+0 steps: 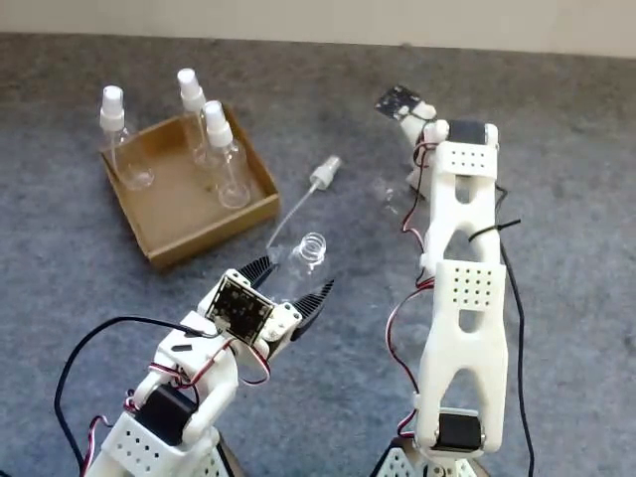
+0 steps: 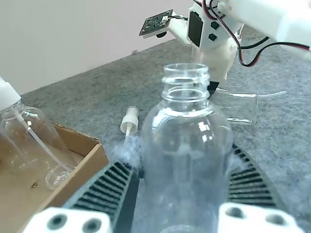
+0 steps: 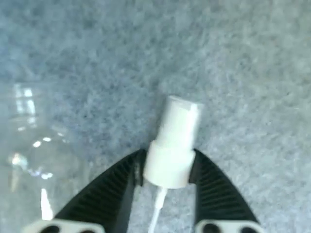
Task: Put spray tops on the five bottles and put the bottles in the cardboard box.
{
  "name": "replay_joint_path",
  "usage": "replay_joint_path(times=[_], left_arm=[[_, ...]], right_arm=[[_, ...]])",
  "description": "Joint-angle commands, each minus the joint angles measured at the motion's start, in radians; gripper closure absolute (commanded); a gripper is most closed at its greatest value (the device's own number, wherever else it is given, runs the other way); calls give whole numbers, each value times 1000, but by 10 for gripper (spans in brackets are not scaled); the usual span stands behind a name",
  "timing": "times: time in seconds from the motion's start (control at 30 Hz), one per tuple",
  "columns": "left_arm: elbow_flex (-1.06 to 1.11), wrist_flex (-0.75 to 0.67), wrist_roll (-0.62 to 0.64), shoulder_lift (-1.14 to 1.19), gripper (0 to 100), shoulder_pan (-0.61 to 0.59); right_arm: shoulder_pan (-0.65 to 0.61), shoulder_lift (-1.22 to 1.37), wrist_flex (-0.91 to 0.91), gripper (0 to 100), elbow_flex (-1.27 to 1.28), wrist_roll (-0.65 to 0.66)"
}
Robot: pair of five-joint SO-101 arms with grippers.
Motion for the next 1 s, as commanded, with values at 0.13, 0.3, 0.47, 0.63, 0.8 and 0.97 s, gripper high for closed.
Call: replay_joint_path(times=[0.13,0.3,0.47,0.63,0.8,0.97], left_arm=[[21,-23,-9,-10,867,-10],[21,-23,-9,-10,867,-5],[21,-23,-9,-10,867,-2],[21,-23,-6,-10,865,-2],[21,-23,-5,-10,864,-1],[21,-23,-6,-10,864,33]], right_arm=[[21,-13,45,990,-122,-41],[36,-8,148,990,-387,-256],[13,-79,268,990,-533,-270],[13,-216,320,990,-507,-338],[18,-366,320,990,-504,-537],[10,-562,320,990,-496,-620]])
